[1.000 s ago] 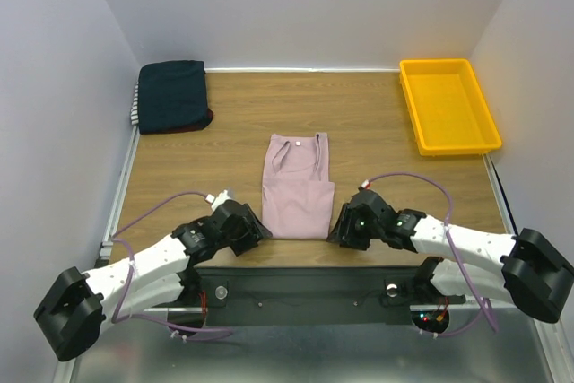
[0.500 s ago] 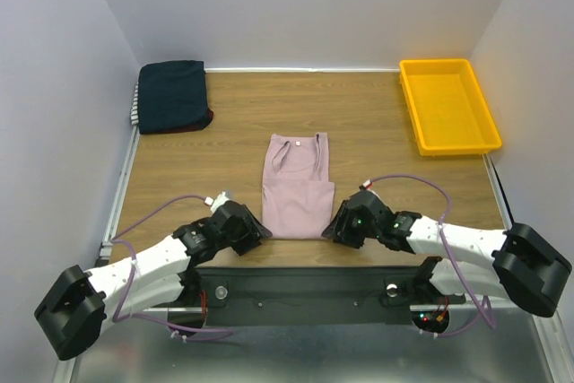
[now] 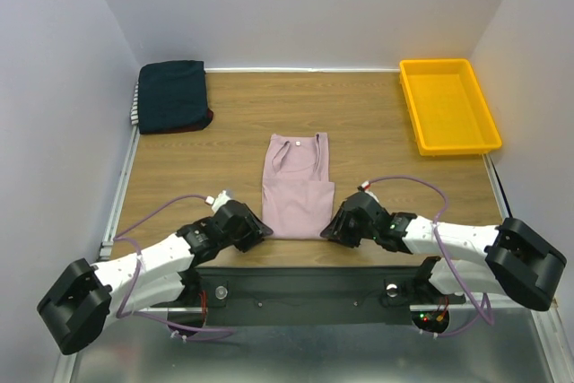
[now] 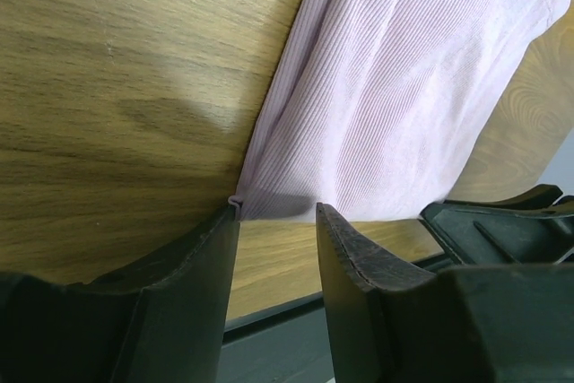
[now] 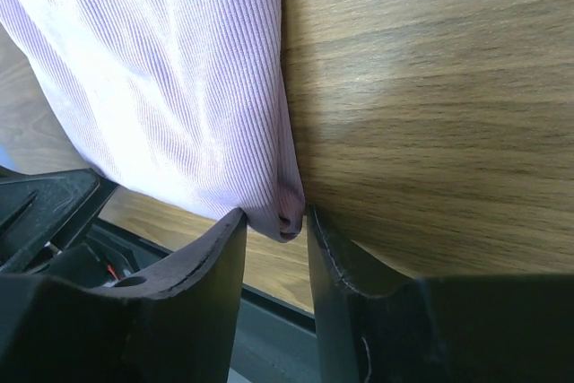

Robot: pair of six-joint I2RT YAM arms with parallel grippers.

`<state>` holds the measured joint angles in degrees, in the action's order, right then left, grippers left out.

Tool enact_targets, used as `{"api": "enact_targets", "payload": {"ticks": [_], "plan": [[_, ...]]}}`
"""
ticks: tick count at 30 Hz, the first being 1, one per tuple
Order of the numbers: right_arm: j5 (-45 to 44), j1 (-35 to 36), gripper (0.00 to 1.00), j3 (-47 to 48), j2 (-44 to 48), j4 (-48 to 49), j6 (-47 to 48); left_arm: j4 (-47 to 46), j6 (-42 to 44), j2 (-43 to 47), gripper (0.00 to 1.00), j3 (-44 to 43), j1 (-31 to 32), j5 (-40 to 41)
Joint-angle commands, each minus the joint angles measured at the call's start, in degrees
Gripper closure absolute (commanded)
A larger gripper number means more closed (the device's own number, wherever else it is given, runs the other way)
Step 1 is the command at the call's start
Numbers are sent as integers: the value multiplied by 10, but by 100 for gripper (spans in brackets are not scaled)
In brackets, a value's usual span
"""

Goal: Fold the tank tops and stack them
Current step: Fold the tank top

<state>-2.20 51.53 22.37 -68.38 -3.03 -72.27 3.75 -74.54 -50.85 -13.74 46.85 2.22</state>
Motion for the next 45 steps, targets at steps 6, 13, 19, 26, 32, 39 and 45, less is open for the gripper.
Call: {"api": "enact_targets", "payload": {"ticks": [6, 13, 19, 26, 32, 39, 45], "plan": [[-37, 7, 69, -12, -6, 3, -3, 19, 35, -32, 64, 4, 3, 41], [-54, 7, 86, 10, -15, -1, 24, 13, 66, -40, 100, -8, 3, 41], [-41, 11, 100, 53, -11, -42, 83, 32, 105, -30, 100, -44, 14, 24], [-42, 82, 100, 97, 36, -156, 100, 73, 71, 32, 100, -46, 69, 2], [-85, 206, 100, 114, 62, -208, 43, 154, 13, 112, 100, -85, 184, 69], [-158, 277, 100, 188, 69, -258, 20, 233, -55, 179, 100, -142, 272, 172], [-227, 265, 99, 242, 42, -285, 48, 222, -58, 178, 100, -165, 271, 233]]}}
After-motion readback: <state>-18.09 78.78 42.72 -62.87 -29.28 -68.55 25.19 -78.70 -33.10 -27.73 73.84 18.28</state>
